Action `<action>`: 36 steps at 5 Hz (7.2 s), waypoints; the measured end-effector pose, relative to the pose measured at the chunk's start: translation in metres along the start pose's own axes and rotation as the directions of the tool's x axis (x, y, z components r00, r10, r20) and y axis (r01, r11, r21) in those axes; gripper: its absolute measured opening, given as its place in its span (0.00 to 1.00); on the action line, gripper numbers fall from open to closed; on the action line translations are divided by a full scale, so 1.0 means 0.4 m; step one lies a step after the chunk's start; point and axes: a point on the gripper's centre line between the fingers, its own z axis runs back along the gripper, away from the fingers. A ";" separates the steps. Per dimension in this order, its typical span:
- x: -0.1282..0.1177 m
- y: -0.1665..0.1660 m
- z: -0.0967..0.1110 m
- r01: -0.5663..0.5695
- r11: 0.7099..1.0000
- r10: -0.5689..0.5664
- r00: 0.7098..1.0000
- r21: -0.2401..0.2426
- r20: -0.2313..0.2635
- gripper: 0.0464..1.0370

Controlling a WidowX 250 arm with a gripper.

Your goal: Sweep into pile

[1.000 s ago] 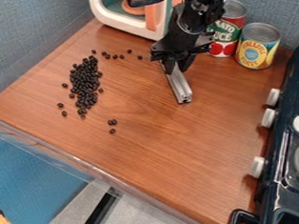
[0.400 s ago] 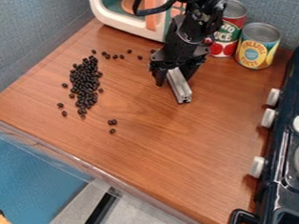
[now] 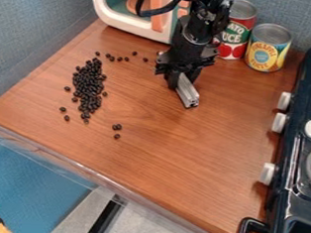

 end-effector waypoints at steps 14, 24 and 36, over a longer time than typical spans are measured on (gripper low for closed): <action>0.095 0.023 -0.010 -0.036 0.999 0.036 0.999 -0.023 -0.012 0.35; 0.111 0.154 -0.027 -0.126 0.992 0.127 0.992 0.019 -0.016 0.35; 0.155 0.140 -0.060 -0.199 0.979 0.199 0.980 0.043 0.016 0.35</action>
